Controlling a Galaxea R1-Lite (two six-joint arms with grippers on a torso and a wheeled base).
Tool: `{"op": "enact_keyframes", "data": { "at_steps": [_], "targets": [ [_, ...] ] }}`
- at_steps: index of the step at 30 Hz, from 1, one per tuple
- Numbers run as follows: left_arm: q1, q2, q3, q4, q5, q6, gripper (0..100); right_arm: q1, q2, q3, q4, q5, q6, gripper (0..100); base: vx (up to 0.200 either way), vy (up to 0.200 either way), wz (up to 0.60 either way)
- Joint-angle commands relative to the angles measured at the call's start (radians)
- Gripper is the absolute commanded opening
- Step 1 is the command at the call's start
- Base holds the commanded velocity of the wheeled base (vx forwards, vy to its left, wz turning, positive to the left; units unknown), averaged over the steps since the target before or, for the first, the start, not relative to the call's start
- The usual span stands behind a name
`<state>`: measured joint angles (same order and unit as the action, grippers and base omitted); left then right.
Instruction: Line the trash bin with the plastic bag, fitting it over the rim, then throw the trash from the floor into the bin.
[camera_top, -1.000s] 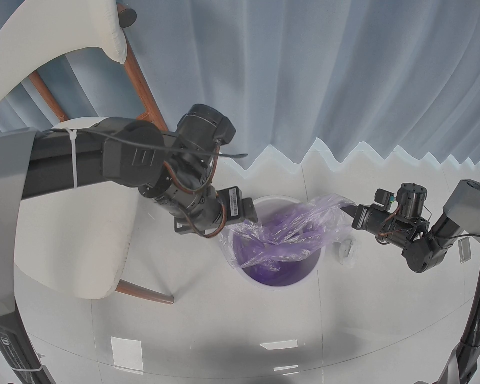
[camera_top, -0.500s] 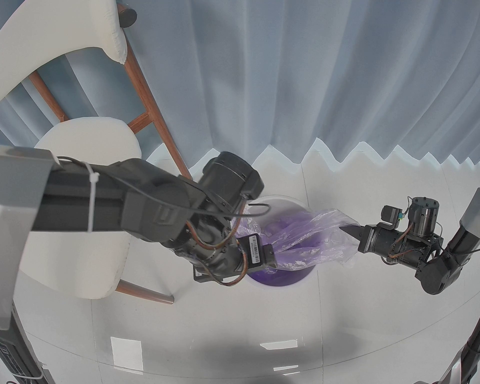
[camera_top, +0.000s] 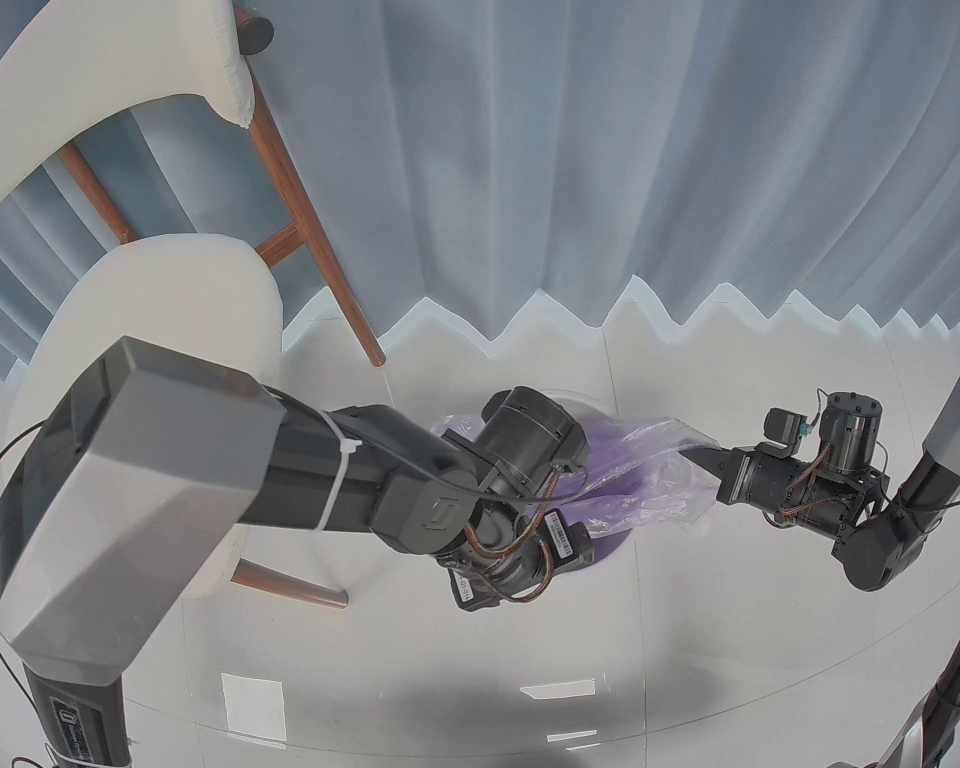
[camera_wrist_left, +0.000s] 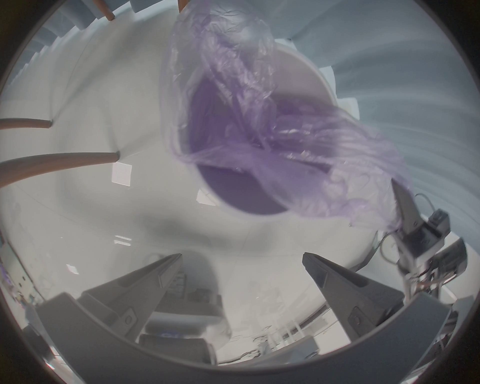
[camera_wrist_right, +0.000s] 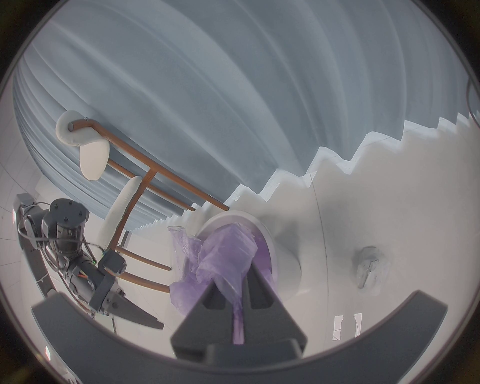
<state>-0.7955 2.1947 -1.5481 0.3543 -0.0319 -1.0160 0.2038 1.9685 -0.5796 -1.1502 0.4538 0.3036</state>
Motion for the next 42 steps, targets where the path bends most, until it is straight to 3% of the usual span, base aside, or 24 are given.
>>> {"op": "enact_keyframes", "data": {
  "at_steps": [1, 9, 21, 22, 28, 32, 37, 42],
  "targets": [
    [0.016, 0.022, -0.026, -0.040, 0.000, -0.027, 100, 0.000, 0.000, -0.005, 0.000, 0.000, 0.000, 0, 0.000, 0.000, 0.00],
    [0.052, 0.059, -0.063, -0.101, -0.002, -0.162, 100, 0.000, 0.001, 0.000, 0.000, -0.001, 0.000, 0, 0.000, 0.000, 0.00],
    [0.078, 0.149, -0.144, -0.104, 0.012, -0.167, 100, -0.003, -0.003, 0.001, 0.000, -0.001, 0.000, 0, 0.000, 0.000, 0.00],
    [0.078, 0.152, -0.153, -0.103, 0.012, -0.168, 0, -0.003, -0.003, 0.004, 0.000, -0.001, 0.000, 0, 0.000, 0.000, 0.00],
    [0.036, 0.132, -0.142, -0.078, 0.012, -0.159, 0, -0.007, 0.000, 0.017, 0.000, -0.003, -0.001, 0, 0.000, 0.000, 0.00],
    [0.018, 0.099, -0.119, 0.066, 0.010, -0.061, 0, -0.011, 0.006, 0.086, -0.002, -0.029, -0.004, 0, 0.000, 0.000, 0.00],
    [0.006, 0.076, -0.110, 0.178, 0.004, -0.006, 0, -0.012, 0.016, 0.142, -0.008, -0.035, -0.011, 0, 0.000, 0.000, 0.00],
    [0.006, 0.117, -0.099, 0.186, 0.010, -0.003, 0, -0.012, 0.076, 0.167, -0.048, -0.060, -0.021, 0, 0.000, 0.000, 0.00]
  ]
}}
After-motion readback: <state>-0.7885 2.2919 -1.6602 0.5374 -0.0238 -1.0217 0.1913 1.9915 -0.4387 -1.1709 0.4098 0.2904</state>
